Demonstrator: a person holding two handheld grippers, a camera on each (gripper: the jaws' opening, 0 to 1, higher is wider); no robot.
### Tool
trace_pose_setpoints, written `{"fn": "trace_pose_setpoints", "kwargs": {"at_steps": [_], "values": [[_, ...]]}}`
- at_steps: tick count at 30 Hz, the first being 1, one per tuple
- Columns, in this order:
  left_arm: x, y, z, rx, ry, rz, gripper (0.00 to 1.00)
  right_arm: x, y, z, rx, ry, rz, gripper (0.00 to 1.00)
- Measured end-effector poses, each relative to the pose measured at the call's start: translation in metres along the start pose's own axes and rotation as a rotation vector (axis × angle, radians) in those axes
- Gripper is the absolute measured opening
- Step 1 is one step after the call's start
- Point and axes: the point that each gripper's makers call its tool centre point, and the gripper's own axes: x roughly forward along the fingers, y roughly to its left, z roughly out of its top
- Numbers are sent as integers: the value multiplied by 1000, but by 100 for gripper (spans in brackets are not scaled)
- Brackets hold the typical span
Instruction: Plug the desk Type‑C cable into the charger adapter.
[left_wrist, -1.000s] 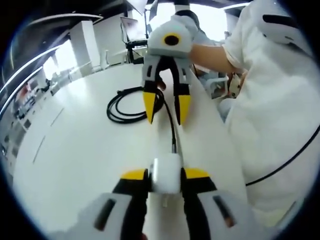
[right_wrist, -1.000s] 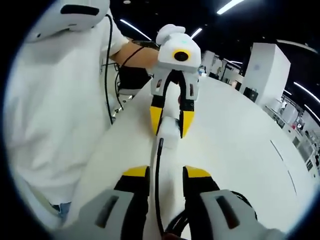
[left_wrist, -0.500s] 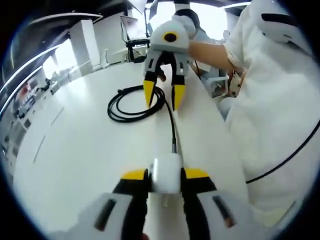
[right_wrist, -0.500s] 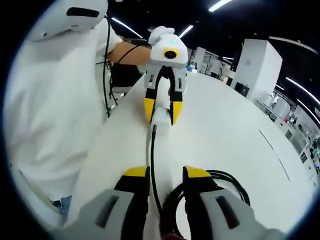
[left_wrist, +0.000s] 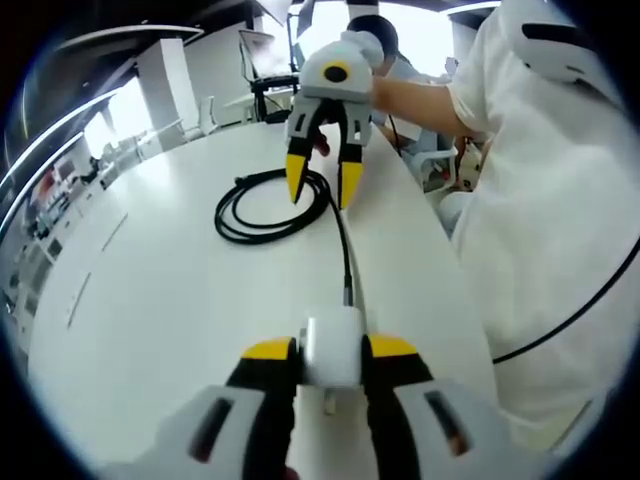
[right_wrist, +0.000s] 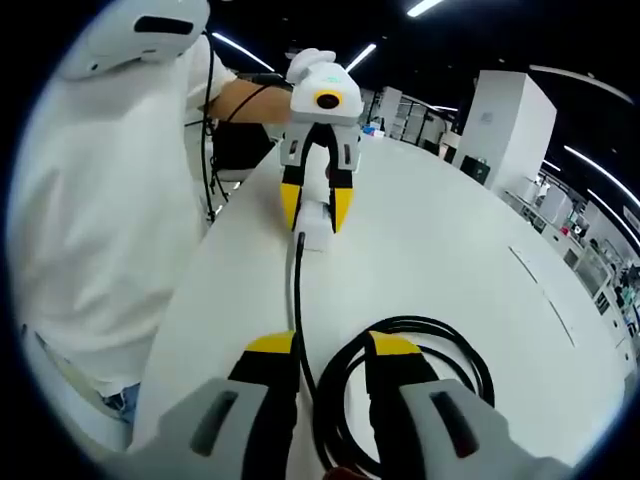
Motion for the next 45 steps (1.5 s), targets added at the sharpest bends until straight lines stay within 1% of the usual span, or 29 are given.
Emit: {"fn": "trace_pose_setpoints", "kwargs": {"at_steps": [6, 11, 21, 26, 34, 41, 45], "values": [[0, 0, 0, -1, 0, -1, 24, -2, 3, -1, 9, -5, 9, 25], [1, -2, 1, -5, 0, -1, 24, -5, 3, -5, 15, 3, 3, 25], [2, -4, 2, -6, 2, 0, 24, -7, 3, -7, 15, 8, -1, 26], [5, -7, 4, -8, 6, -2, 24, -9, 4, -6, 19, 3, 0, 28], [7, -10, 6, -7, 10, -5, 24, -12, 3, -10, 20, 13, -8, 28], [7, -10, 5, -3, 18, -8, 25, -21, 0, -19, 31, 29, -22, 28], [7, -9, 5, -5, 23, -11, 25, -26, -4, -19, 36, 26, -37, 28]]}}
